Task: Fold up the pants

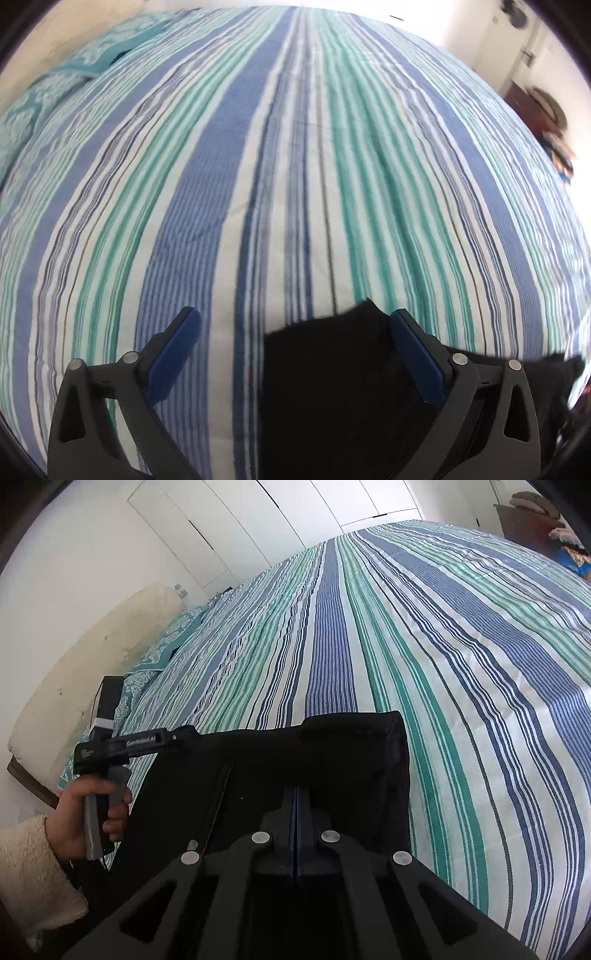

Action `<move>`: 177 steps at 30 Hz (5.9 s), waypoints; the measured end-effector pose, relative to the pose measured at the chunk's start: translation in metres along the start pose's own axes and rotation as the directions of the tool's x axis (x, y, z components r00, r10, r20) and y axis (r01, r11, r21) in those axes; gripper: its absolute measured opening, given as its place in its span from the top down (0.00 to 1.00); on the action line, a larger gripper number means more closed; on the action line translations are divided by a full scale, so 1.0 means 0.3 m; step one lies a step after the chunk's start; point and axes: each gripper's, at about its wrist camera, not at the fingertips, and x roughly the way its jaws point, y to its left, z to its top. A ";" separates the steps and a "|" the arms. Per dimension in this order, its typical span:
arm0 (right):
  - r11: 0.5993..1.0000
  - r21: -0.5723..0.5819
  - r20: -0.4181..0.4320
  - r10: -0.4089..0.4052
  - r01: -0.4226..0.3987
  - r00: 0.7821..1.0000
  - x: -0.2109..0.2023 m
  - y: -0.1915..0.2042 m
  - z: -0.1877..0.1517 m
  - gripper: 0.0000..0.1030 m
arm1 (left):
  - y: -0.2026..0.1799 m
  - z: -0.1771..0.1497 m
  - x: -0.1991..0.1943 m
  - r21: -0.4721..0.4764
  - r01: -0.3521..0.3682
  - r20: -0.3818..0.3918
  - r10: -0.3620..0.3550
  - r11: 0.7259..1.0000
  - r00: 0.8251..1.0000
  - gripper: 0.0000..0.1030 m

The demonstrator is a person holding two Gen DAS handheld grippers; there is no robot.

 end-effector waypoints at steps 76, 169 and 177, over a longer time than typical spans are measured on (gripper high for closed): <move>0.917 -0.305 -0.045 -0.283 0.257 0.958 -0.226 0.258 -0.328 0.60 | -0.170 -0.661 -0.362 0.410 0.124 0.127 -0.191 0.904 0.973 0.00; 0.983 -0.043 -0.147 0.169 -0.178 0.974 -0.031 0.317 0.043 0.56 | 0.157 -0.180 -0.473 0.186 0.166 0.140 -0.193 0.969 0.971 0.56; 0.942 -0.256 -0.086 -0.248 0.219 0.965 -0.138 0.448 -0.088 0.00 | 0.163 -0.416 -0.632 0.184 -0.048 0.256 -0.001 0.982 0.967 0.04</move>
